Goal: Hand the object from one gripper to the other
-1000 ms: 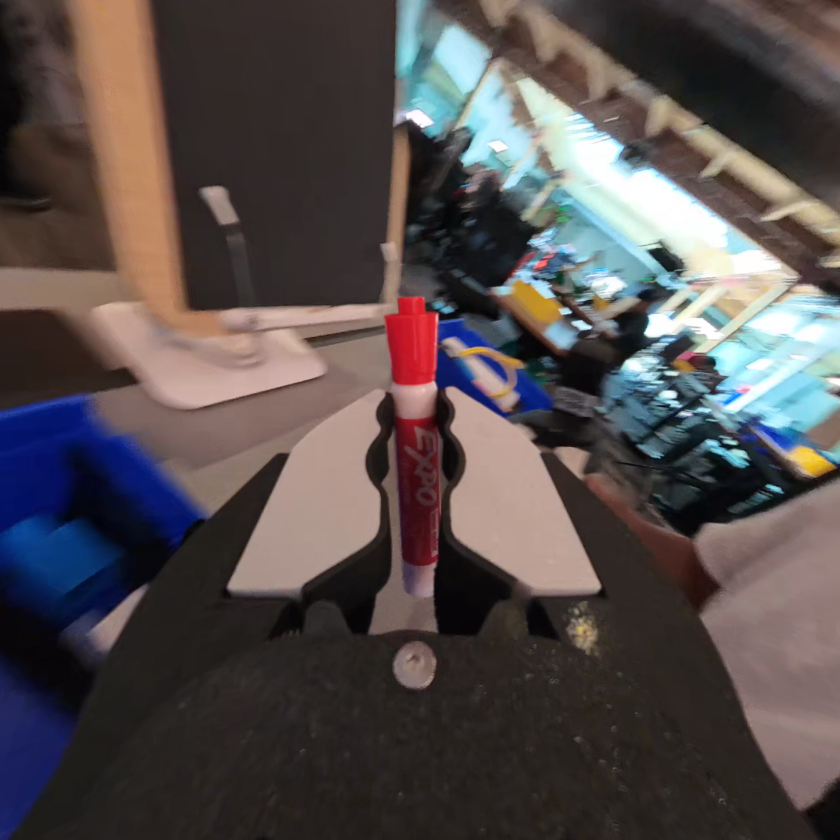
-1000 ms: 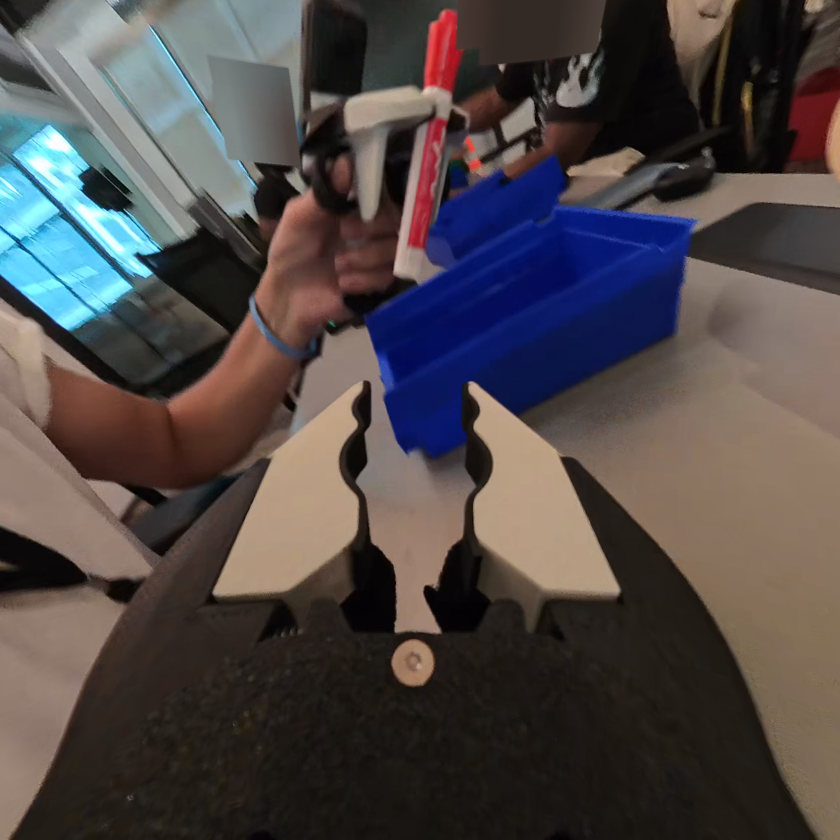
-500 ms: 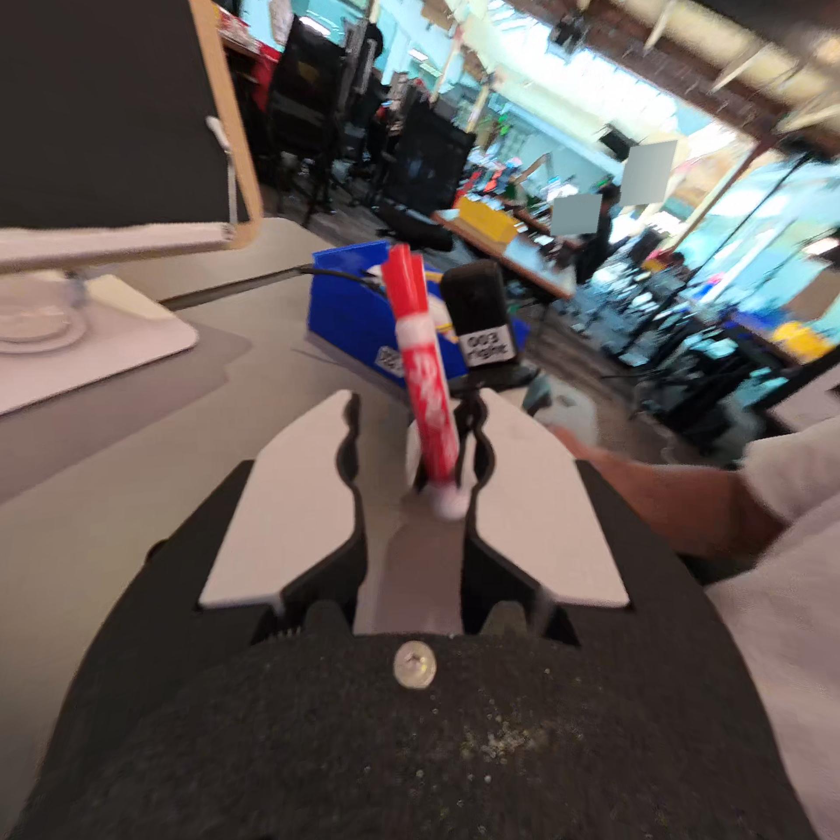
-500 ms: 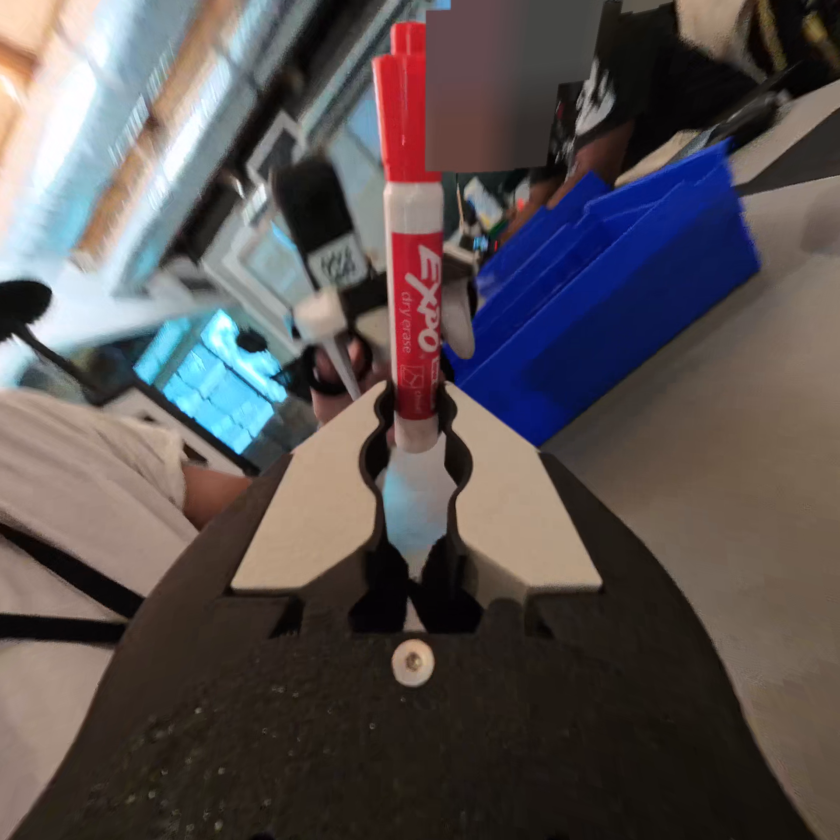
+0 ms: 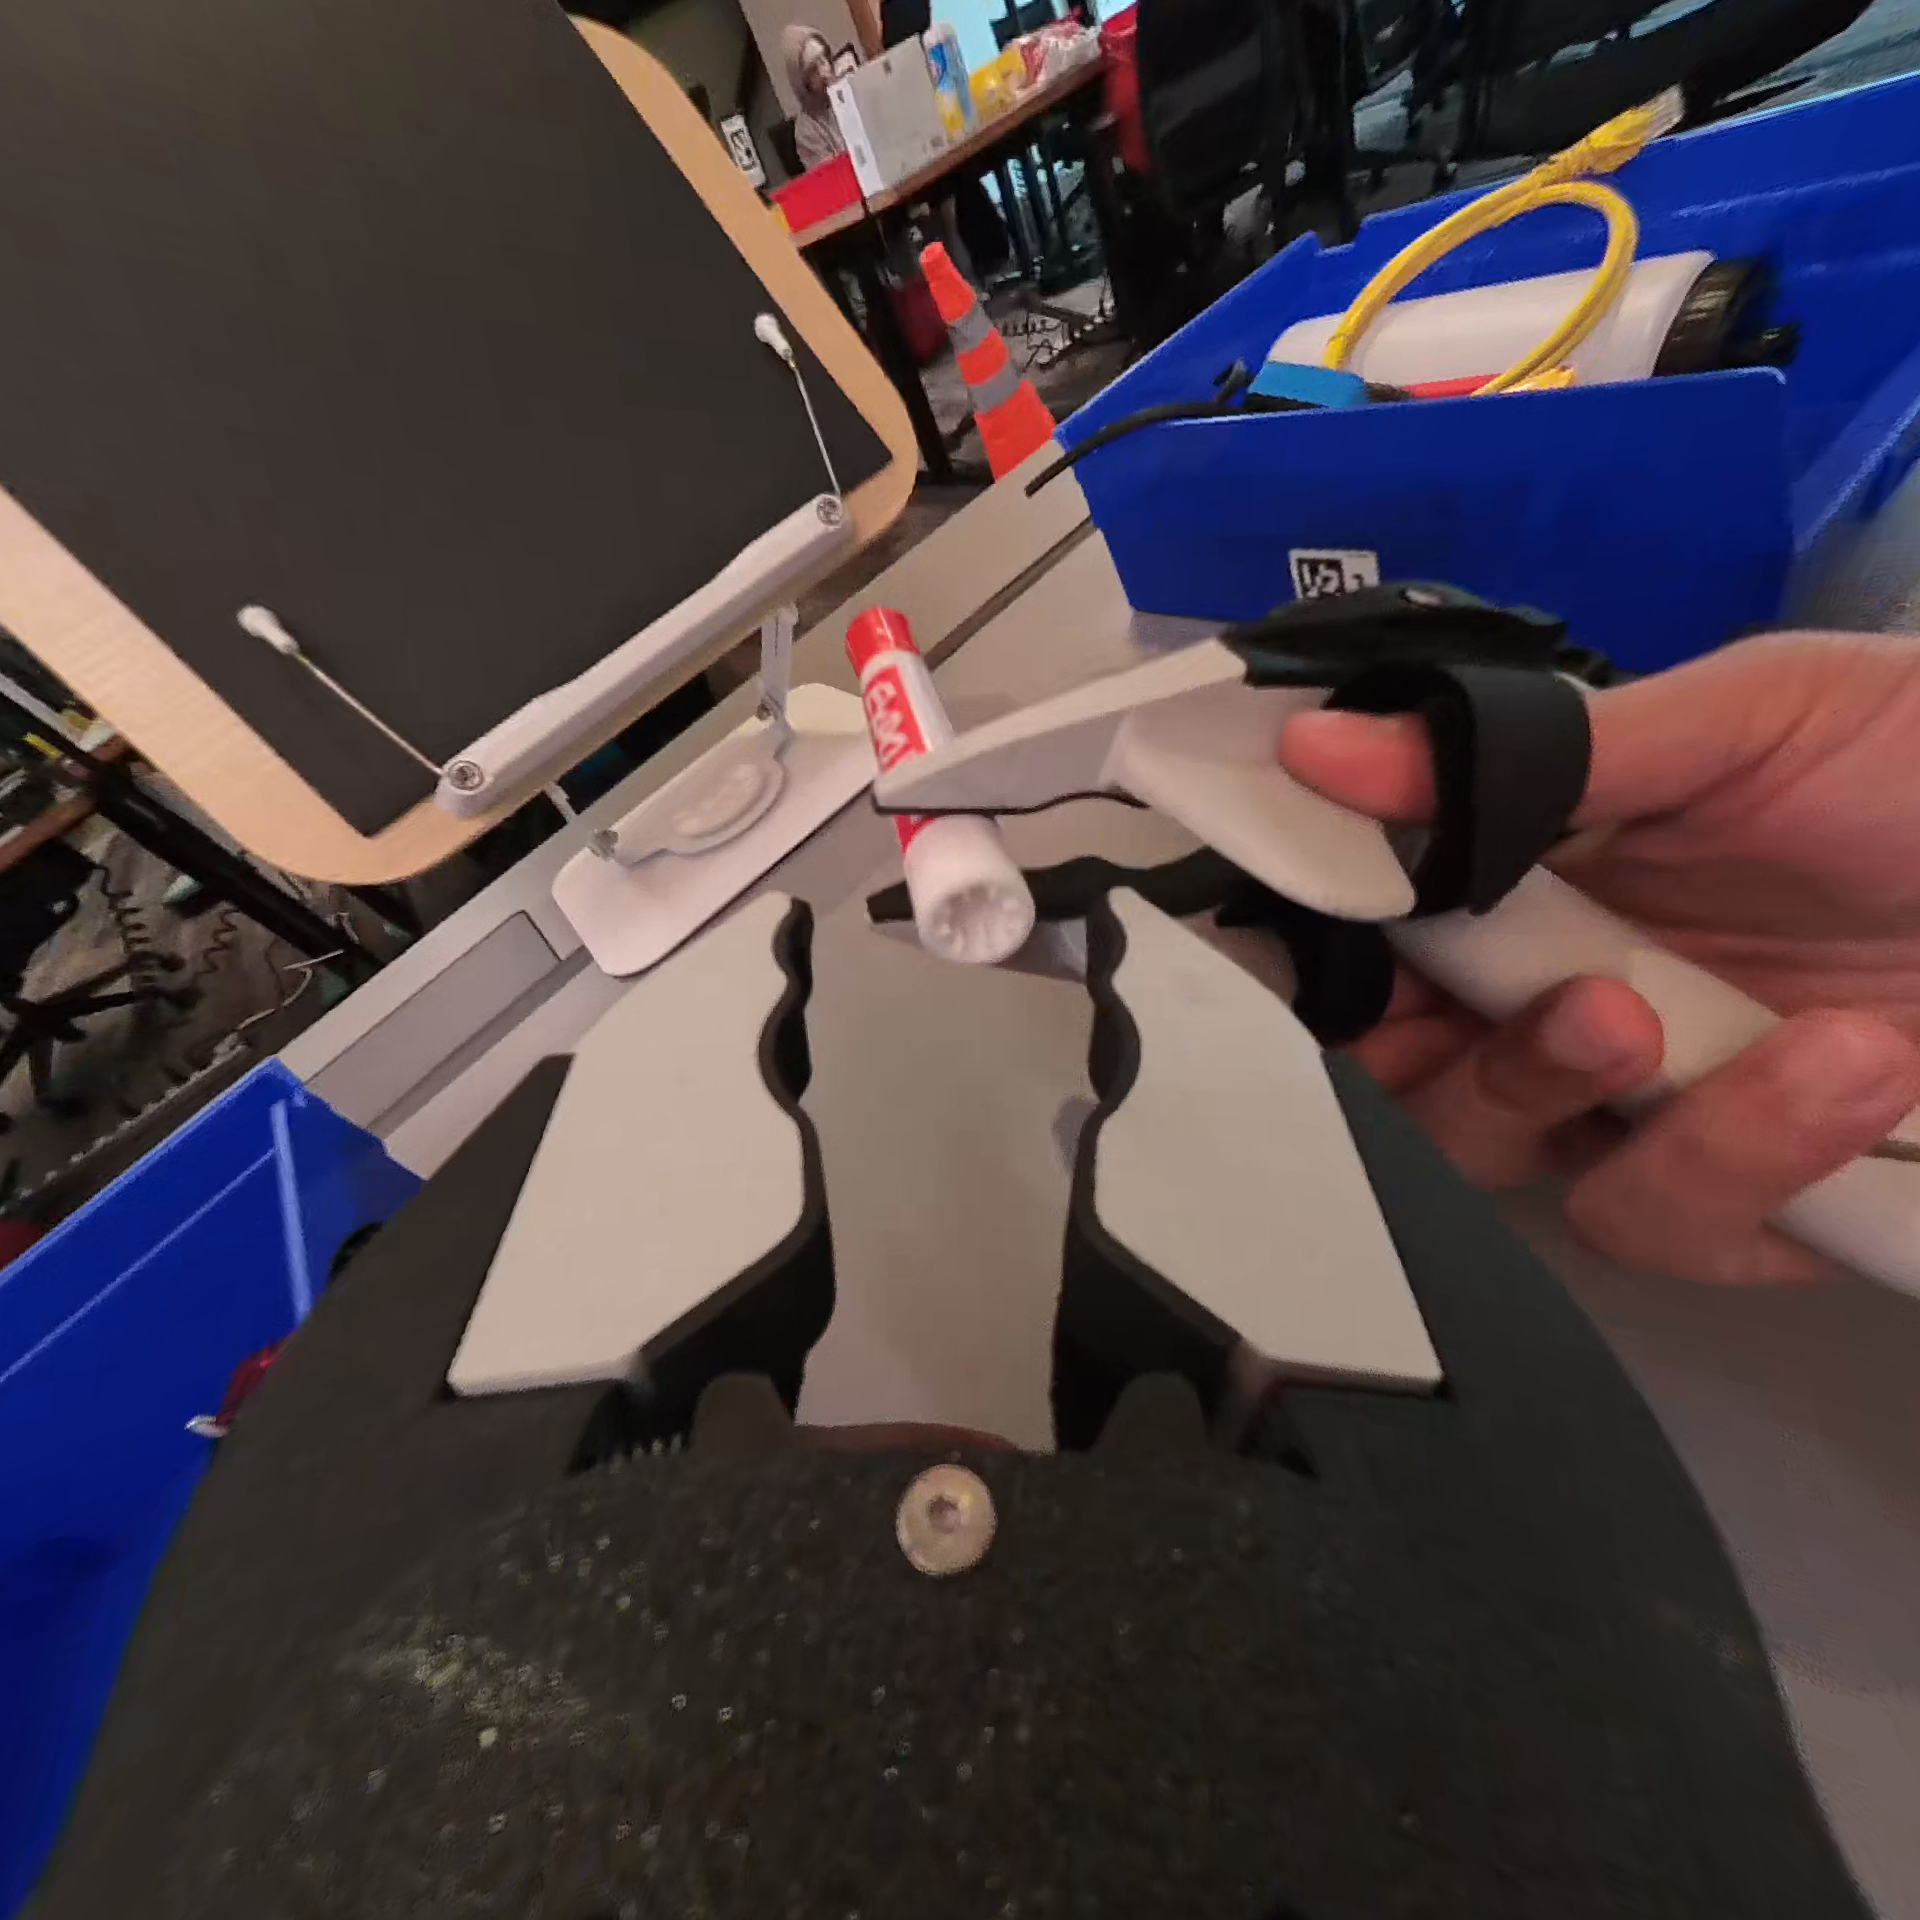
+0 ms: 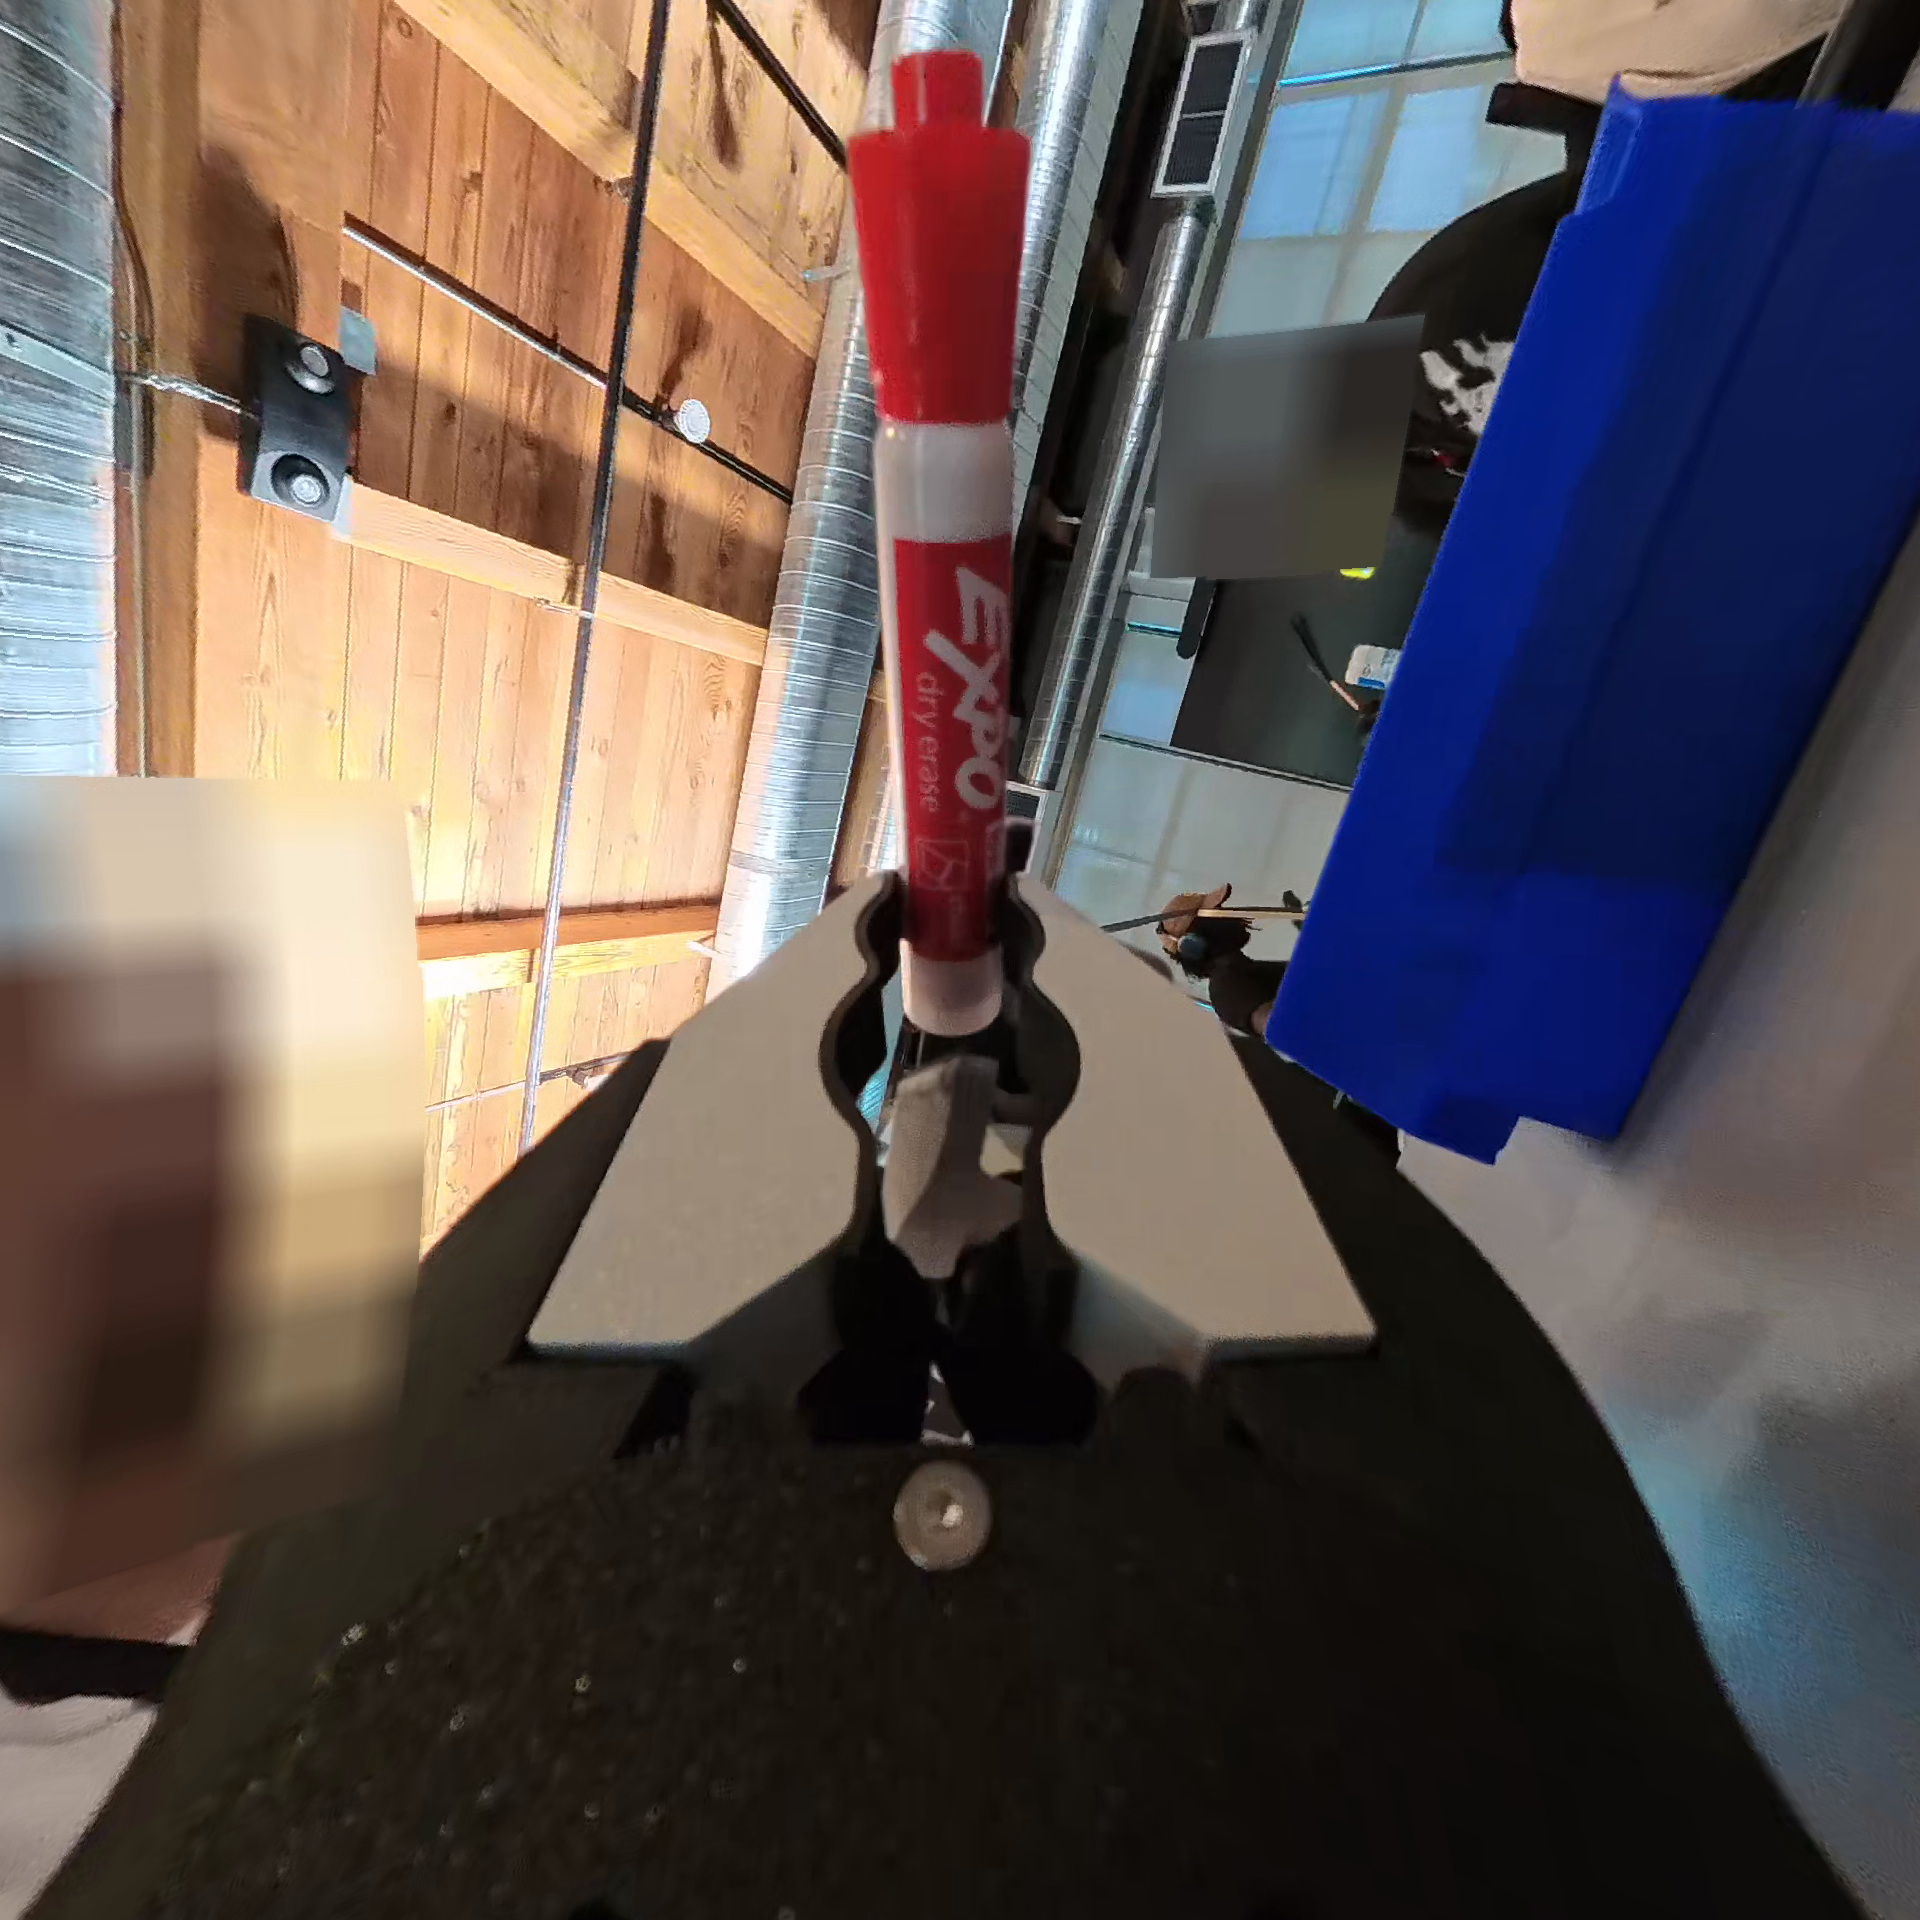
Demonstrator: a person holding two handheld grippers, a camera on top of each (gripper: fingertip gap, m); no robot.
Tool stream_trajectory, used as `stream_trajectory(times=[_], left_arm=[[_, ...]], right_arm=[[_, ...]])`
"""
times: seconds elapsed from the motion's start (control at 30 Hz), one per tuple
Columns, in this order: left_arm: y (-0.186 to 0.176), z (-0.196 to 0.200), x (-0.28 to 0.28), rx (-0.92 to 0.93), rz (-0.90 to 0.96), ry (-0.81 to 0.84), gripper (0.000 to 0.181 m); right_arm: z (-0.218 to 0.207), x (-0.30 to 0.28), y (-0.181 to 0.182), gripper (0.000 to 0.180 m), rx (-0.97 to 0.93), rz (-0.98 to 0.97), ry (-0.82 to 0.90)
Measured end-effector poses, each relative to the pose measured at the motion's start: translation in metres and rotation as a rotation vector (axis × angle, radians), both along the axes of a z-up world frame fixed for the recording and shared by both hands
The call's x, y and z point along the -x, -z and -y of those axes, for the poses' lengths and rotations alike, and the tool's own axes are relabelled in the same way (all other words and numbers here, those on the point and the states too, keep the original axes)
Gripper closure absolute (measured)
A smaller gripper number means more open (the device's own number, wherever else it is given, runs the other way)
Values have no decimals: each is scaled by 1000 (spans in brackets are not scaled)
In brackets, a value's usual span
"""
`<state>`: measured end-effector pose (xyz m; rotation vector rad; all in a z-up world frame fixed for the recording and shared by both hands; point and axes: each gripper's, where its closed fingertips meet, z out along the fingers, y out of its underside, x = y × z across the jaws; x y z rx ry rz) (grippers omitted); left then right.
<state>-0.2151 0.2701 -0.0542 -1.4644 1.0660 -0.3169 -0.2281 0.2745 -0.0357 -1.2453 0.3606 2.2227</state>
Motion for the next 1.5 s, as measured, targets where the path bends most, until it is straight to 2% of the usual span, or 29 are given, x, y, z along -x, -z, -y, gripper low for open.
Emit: stream_trajectory(times=[0.07,0.1,0.13,0.27,0.4,0.53,0.67,0.77,0.93,1.07,1.17,1.3,1.4,1.43,1.5], left_arm=[[1,1,0,-22,-20,-7,132],[3,2,0,-30,-31,-2,138],[4,4,0,-44,-36,0,158],[9,4,4,-45,-49,-8,160],[10,5,12,41,48,9,160],[3,20,13,208,242,173,160],[-8,27,17,422,447,312,161],[-17,39,18,586,562,470,160],[-26,49,19,726,669,603,160],[-19,52,15,743,648,612,161],[-17,52,13,767,662,616,161],[-12,47,12,795,679,583,161],[0,32,12,840,677,480,159],[5,27,12,855,661,436,152],[14,17,13,877,600,335,124]], right_arm=[[1,3,4,162,7,7,-8],[1,5,6,162,10,9,-19],[2,6,7,162,12,6,-28],[3,9,13,162,-21,75,-44],[9,0,28,156,-174,357,-122],[-1,-35,36,145,-373,729,-25],[21,-53,18,132,-512,619,-152],[22,-59,20,131,-632,711,-87],[45,-54,1,135,-766,629,-122],[52,-50,-5,142,-798,604,-134],[50,-47,0,162,-824,679,-98],[47,-48,-1,163,-831,739,-71],[40,-49,4,163,-848,873,-12],[37,-51,6,162,-861,947,16],[32,-56,7,162,-910,1129,75]])
